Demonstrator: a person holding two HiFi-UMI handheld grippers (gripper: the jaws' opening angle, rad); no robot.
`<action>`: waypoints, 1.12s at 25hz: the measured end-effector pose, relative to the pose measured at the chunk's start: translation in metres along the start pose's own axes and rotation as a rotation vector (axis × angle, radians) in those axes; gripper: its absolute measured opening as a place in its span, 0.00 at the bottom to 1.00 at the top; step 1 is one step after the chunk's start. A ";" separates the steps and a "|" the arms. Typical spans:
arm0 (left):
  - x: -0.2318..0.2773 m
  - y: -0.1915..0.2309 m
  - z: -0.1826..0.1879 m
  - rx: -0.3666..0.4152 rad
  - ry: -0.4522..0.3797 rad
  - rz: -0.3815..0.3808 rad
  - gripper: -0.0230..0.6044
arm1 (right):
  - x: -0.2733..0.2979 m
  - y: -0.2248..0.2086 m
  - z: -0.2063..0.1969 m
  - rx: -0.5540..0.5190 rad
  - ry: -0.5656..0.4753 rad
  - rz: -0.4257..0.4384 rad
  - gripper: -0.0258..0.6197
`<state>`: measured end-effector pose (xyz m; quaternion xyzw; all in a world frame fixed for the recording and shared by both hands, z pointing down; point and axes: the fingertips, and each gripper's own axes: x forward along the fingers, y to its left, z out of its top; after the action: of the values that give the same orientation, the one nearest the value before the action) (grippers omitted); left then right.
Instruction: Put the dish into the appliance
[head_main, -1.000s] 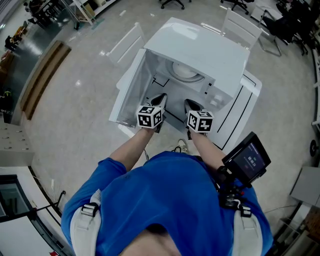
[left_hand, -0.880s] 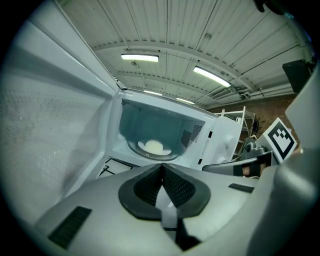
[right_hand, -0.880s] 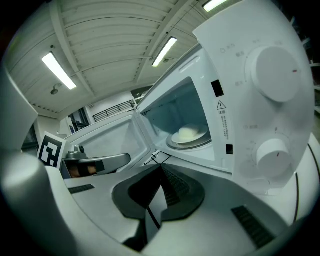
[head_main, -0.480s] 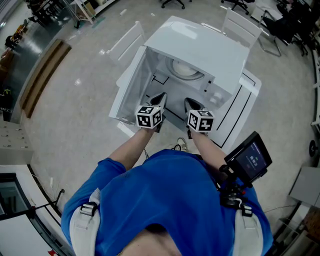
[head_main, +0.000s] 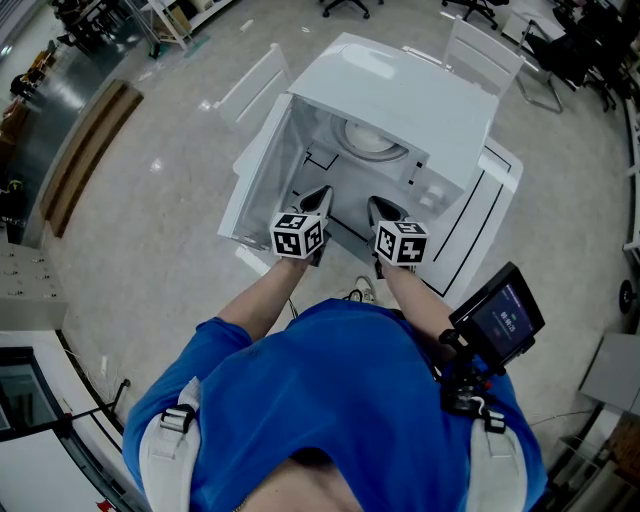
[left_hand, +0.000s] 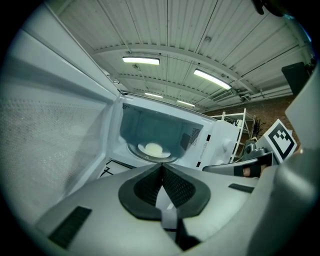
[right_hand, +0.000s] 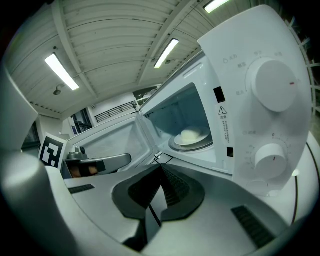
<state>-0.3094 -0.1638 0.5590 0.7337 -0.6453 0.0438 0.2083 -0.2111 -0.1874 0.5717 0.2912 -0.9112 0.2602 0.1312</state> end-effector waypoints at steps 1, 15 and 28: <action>0.000 0.000 0.000 0.001 0.000 0.001 0.05 | 0.000 0.000 0.000 -0.001 0.000 0.001 0.04; -0.001 0.002 0.000 0.005 -0.002 0.003 0.05 | 0.000 0.002 -0.002 -0.005 0.008 0.024 0.04; -0.001 0.000 0.000 0.002 -0.004 -0.004 0.05 | 0.001 0.003 -0.001 -0.004 0.004 0.025 0.04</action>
<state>-0.3101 -0.1627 0.5583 0.7353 -0.6442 0.0426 0.2061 -0.2134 -0.1852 0.5713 0.2789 -0.9150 0.2607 0.1303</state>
